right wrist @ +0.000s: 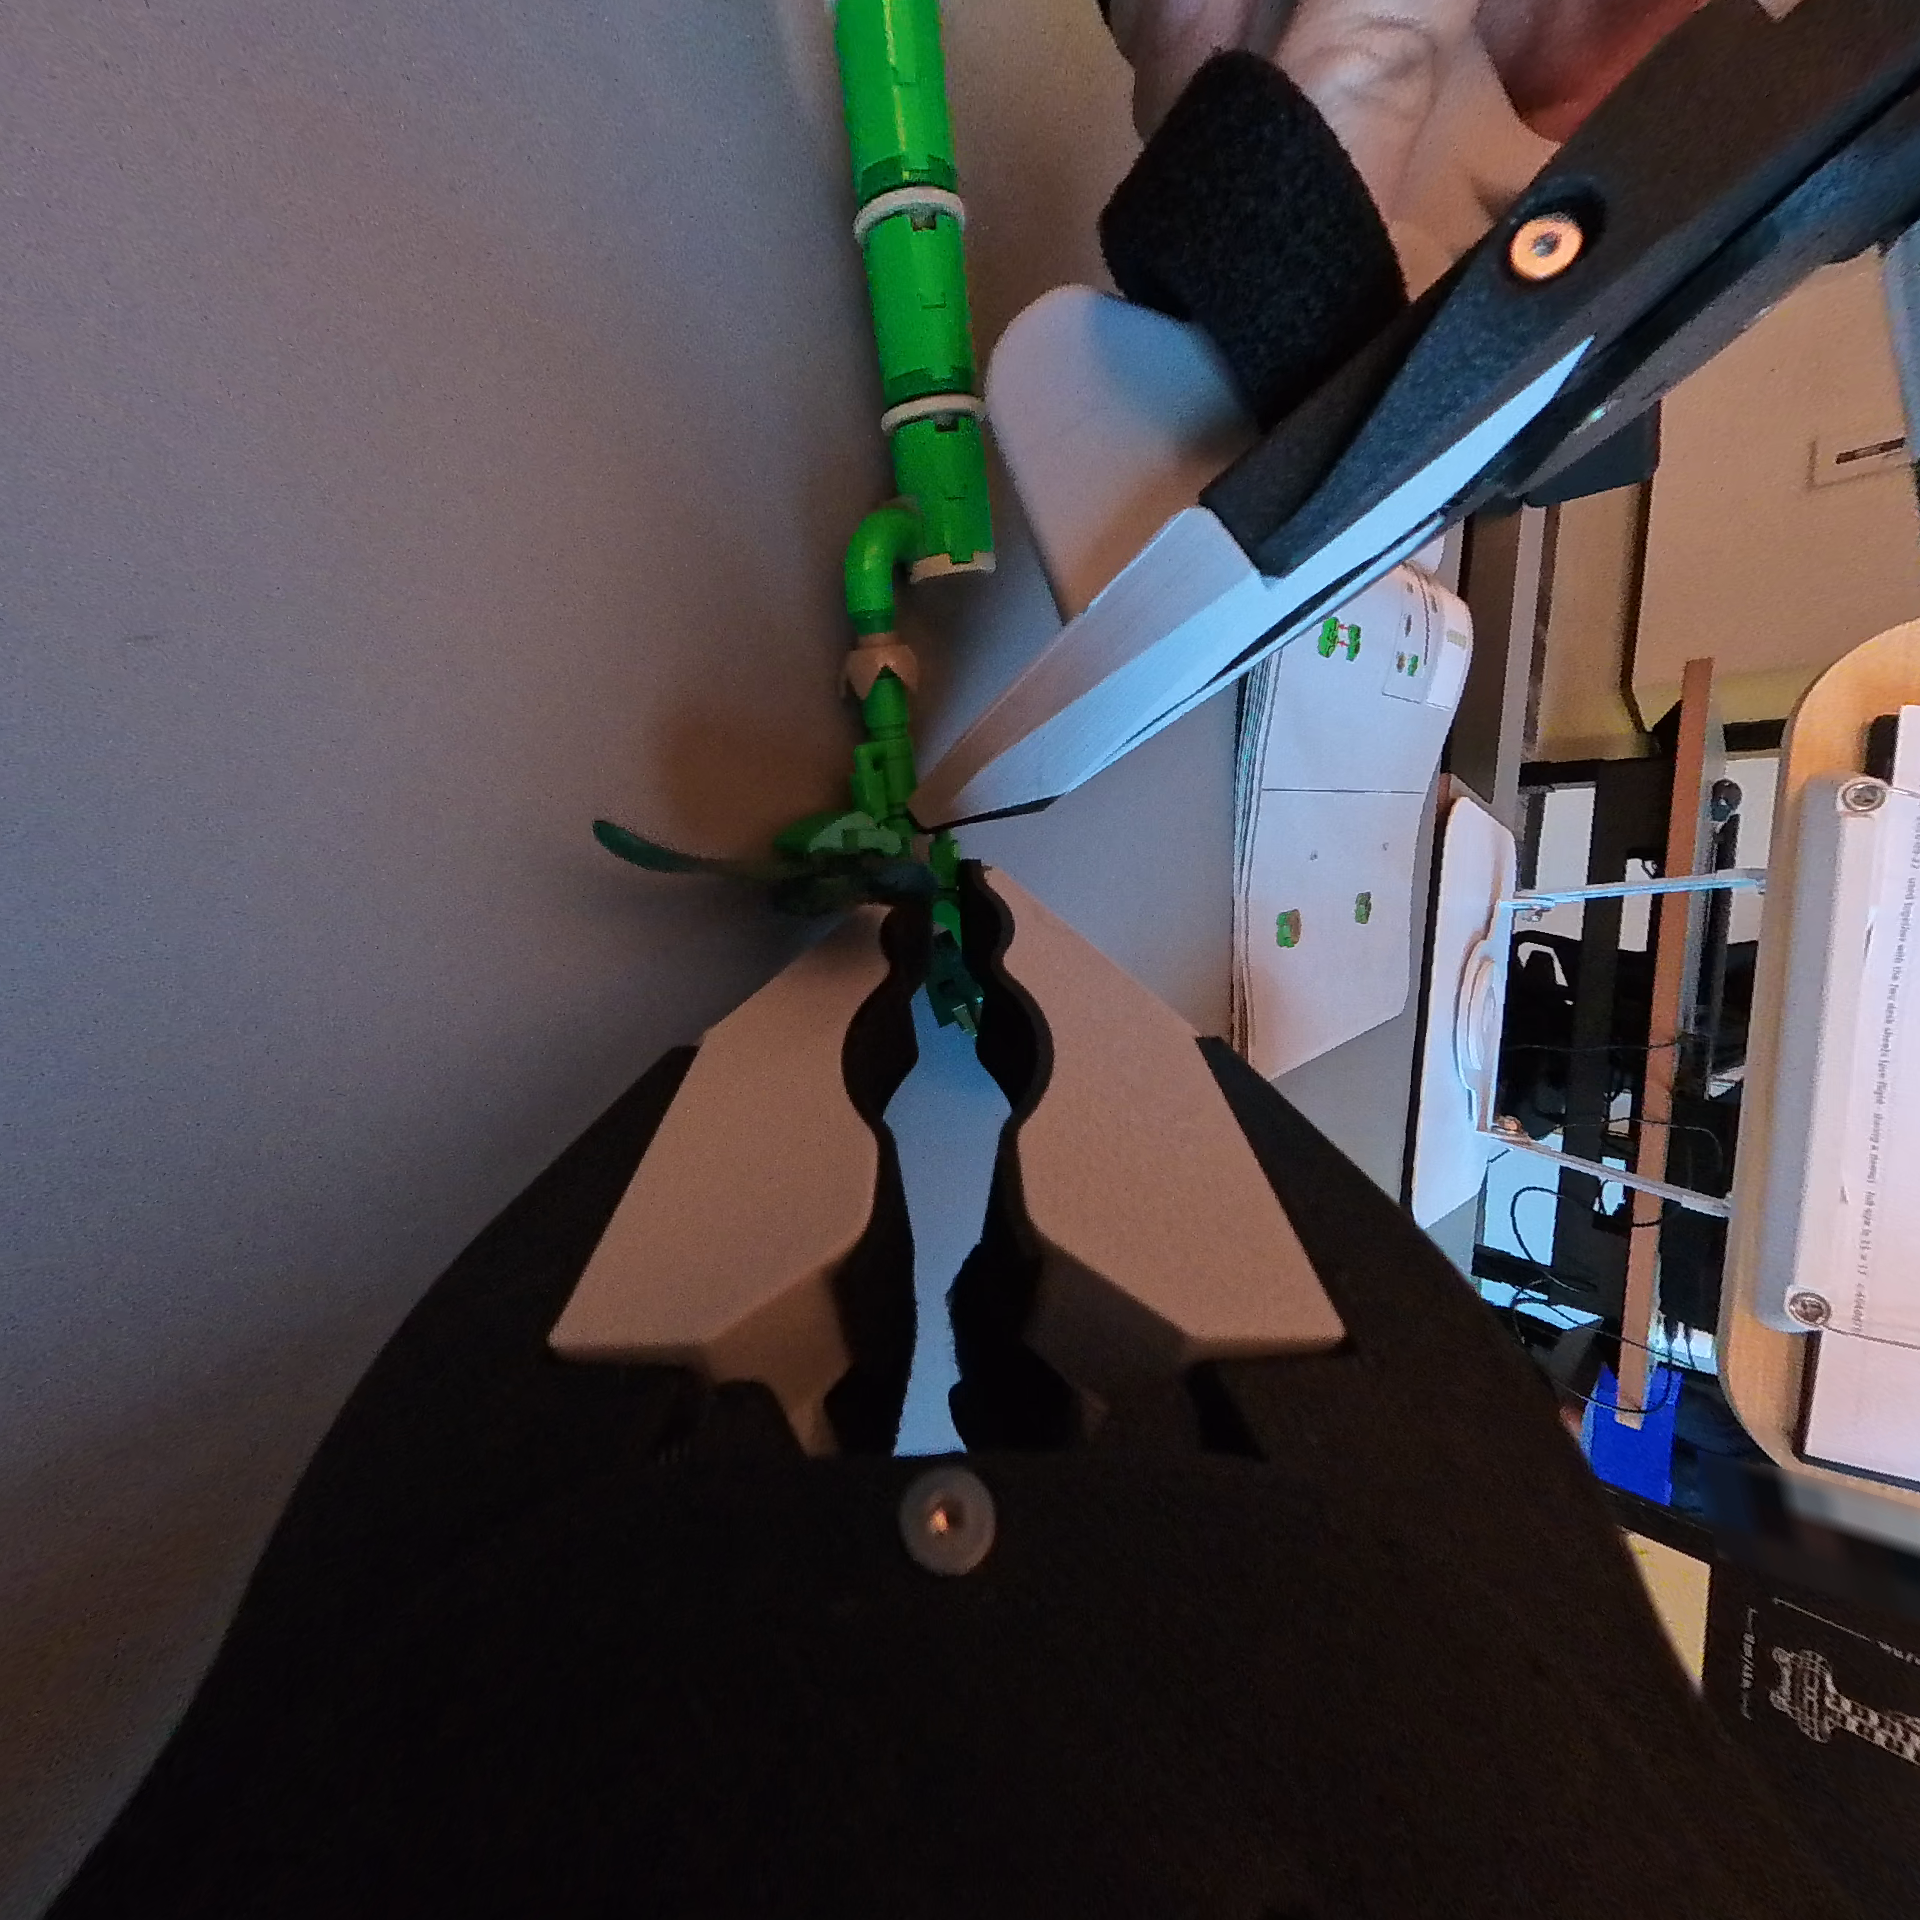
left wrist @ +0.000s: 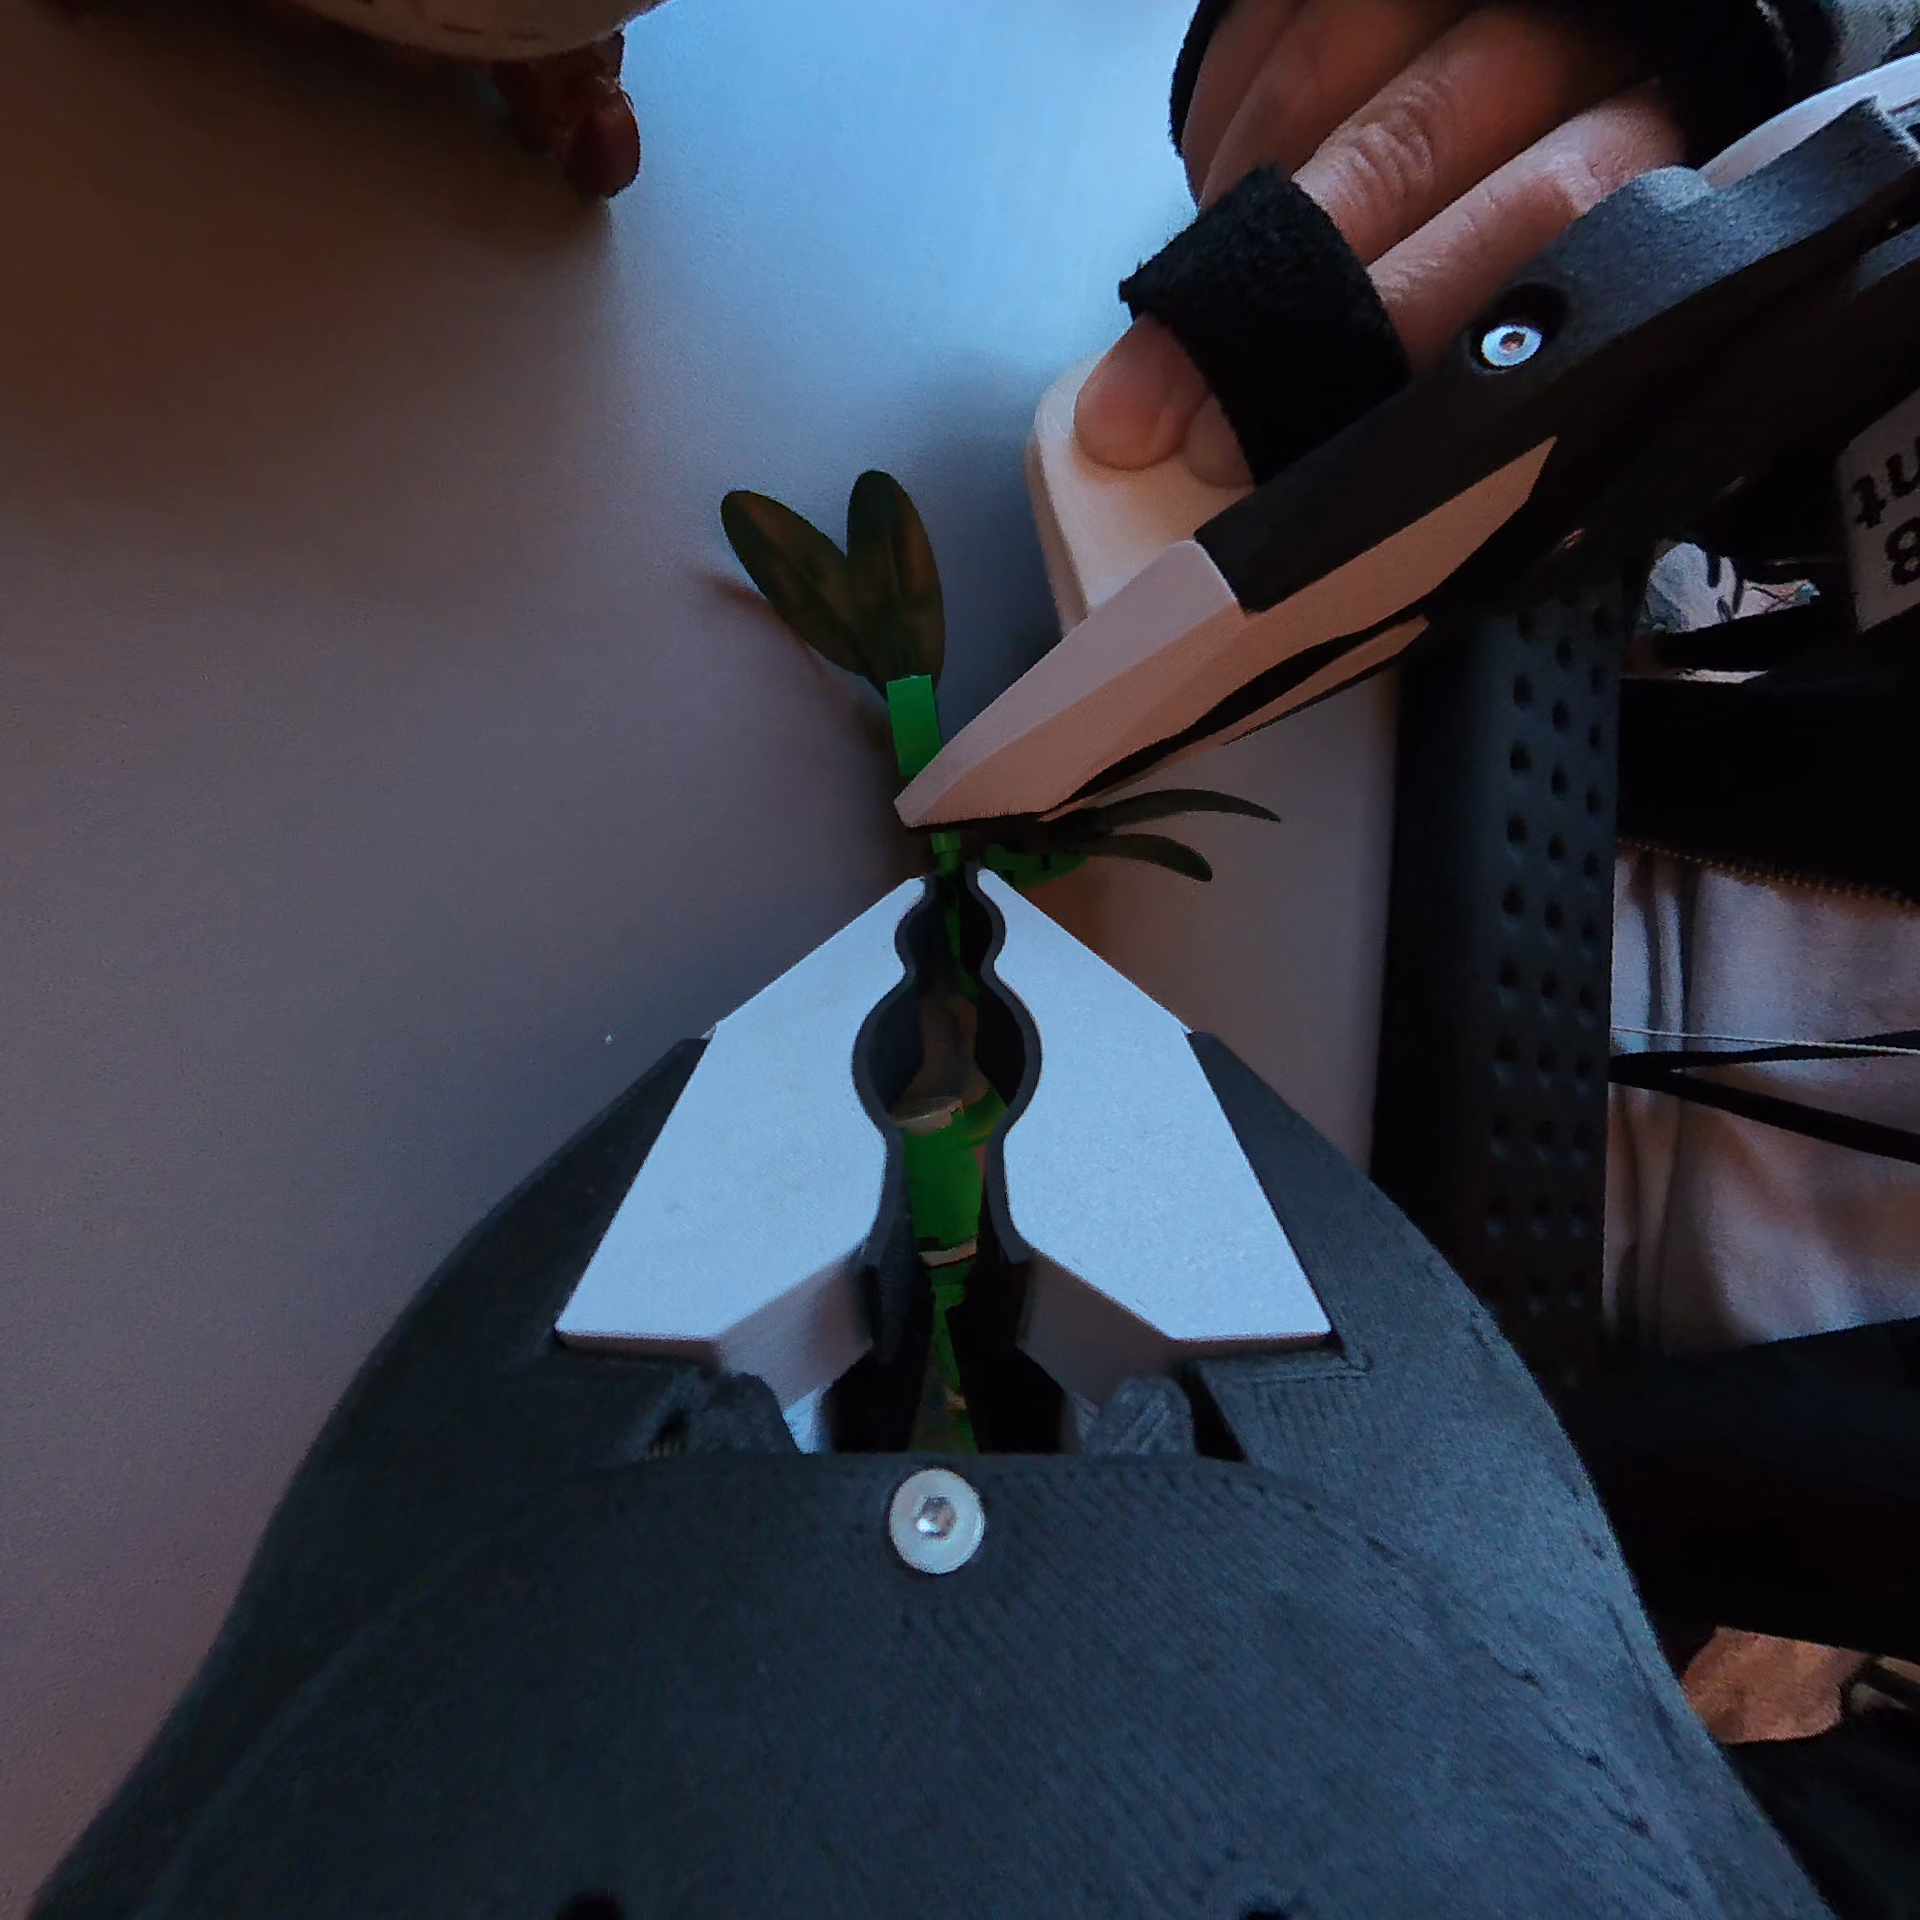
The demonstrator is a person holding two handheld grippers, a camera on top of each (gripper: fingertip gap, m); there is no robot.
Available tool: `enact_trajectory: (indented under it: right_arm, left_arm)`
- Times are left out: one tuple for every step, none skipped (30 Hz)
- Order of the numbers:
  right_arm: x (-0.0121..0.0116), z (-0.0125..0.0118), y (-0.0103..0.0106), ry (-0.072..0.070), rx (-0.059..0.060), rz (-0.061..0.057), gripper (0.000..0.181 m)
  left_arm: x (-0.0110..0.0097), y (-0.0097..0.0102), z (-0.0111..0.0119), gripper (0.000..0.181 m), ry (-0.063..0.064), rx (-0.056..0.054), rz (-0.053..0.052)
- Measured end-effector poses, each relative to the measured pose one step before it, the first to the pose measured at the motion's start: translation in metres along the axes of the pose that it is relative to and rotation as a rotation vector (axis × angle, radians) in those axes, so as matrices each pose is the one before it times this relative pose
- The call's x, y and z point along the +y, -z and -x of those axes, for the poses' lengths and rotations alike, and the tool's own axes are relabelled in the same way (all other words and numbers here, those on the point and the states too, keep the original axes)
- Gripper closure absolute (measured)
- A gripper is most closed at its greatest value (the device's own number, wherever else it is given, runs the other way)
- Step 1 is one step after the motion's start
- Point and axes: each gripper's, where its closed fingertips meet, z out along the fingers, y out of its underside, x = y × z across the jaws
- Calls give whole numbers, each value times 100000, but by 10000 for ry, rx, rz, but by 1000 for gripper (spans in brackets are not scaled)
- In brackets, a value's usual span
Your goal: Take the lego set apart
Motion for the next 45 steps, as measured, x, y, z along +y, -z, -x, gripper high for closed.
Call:
enact_trajectory:
  right_arm:
    - [-15,27,10,35,14,5,176]
    - [-19,33,37,-6,-21,-14,176]
    - [-16,42,31,-2,-24,-1,176]
    - [-40,2,22,16,7,21,176]
    - [-11,-77,51,-27,44,40,176]
    - [-94,-152,94,-63,68,-21,176]
    - [-138,-182,158,-42,82,-48,177]
    - [-141,-211,122,10,135,-10,177]
    - [-97,-271,71,123,231,40,177]
    - [-64,-289,61,212,263,35,177]
    - [-123,-142,58,167,145,-30,177]
    - [-33,-40,-14,56,84,12,177]
    - [-53,-93,-6,98,100,9,177]
    - [-48,-173,48,150,162,32,177]
    - [-109,-199,83,224,213,-1,177]
    - [-137,-222,91,229,238,-7,177]
    - [-132,-283,95,221,262,-20,177]
    - [-93,-374,112,227,308,-5,177]
    - [-101,-463,147,209,355,-38,177]
    - [-164,-449,187,154,310,-84,177]
    - [-167,-418,182,94,264,-94,177]
    - [-194,-453,202,90,294,-109,177]
    - [-236,-454,214,108,288,-128,178]
    - [-248,-424,213,114,272,-132,177]
    - [-296,-370,202,115,252,-148,178]
    - [-260,-335,174,106,224,-119,178]
    - [-236,-320,140,91,217,-102,177]
    - [-215,-315,144,81,205,-101,178]
    - [-127,-229,94,38,128,-66,178]
    - [8,-165,36,-30,78,-16,178]
    - [135,-59,-13,-1,18,51,178]
    - [52,-17,6,-8,20,-7,178]
    - [62,67,-11,-11,-41,-8,178]
    - [82,141,-47,-32,-82,4,178]
    - [-9,205,-45,-47,-115,-71,178]
    - [82,143,-69,-41,-76,-16,177]
    - [181,64,-80,-70,-58,23,177]
    - [134,49,-42,-51,-65,-9,177]
    - [18,-14,14,-32,-27,-55,177]
    - [66,-54,19,28,13,5,177]
    - [115,0,-19,12,-4,25,177]
    - [61,85,-17,-31,-54,-17,177]
    - [62,62,-18,6,-27,-10,177]
    - [70,58,-23,44,-22,-2,176]
    - [-2,52,-33,19,-22,-12,176]
  left_arm:
    - [9,-2,-40,180,35,-4,24]
    - [14,-15,-58,180,-52,-33,26]
    - [10,-19,-58,181,-56,-47,29]
    - [-3,8,-48,180,-9,-40,37]
    - [-79,50,-27,181,-17,-39,-9]
    - [-124,111,-50,181,-1,-19,-44]
    - [-126,141,-70,180,-30,-8,-66]
    - [-116,197,-65,179,21,-6,-33]
    - [-145,195,-16,178,59,-34,-12]
    - [-36,104,22,175,-17,-94,41]
    - [95,40,236,170,-78,-250,113]
    - [7,65,223,165,-83,-234,29]
    - [-22,58,28,165,-42,-69,17]
    - [-74,71,-94,168,28,60,-34]
    - [-70,117,5,166,146,61,-36]
    - [-58,149,37,164,209,88,-43]
    - [-88,200,68,160,182,78,-83]
    - [-156,270,81,156,144,66,-149]
    - [-201,309,7,152,153,122,-180]
    - [-182,288,-170,150,150,219,-156]
    - [-144,278,-279,150,145,276,-138]
    - [-164,274,-389,150,117,330,-150]
    - [-129,225,-471,150,117,388,-133]
    - [-83,194,-544,151,128,458,-104]
    - [-19,139,-576,153,156,491,-65]
    - [17,96,-499,153,187,466,-43]
    - [5,29,-541,154,168,487,-41]
    - [-25,-8,-498,155,142,467,-49]
    - [-54,-43,-389,156,144,393,-47]
    - [-98,-77,-292,156,143,328,-72]
    - [-134,-74,-387,165,106,382,-95]
    - [-80,-55,-265,170,61,277,-69]
    - [-21,-18,46,170,-30,55,-43]
    - [23,-42,129,170,-4,11,-43]
    - [117,-32,131,170,108,46,26]
    - [43,-15,117,171,190,83,-32]
    - [-84,12,116,171,194,93,-95]
    - [-51,-7,67,171,114,81,-81]
    - [-15,-7,-27,171,24,81,-34]
    - [-52,-3,-20,171,-11,34,-56]
    - [-81,17,45,171,-10,-37,-71]
    - [9,0,88,171,-10,-58,-16]
    - [0,-9,74,171,13,-26,-15]
    - [-5,-7,59,171,88,5,-18]
    - [28,7,32,171,78,31,12]
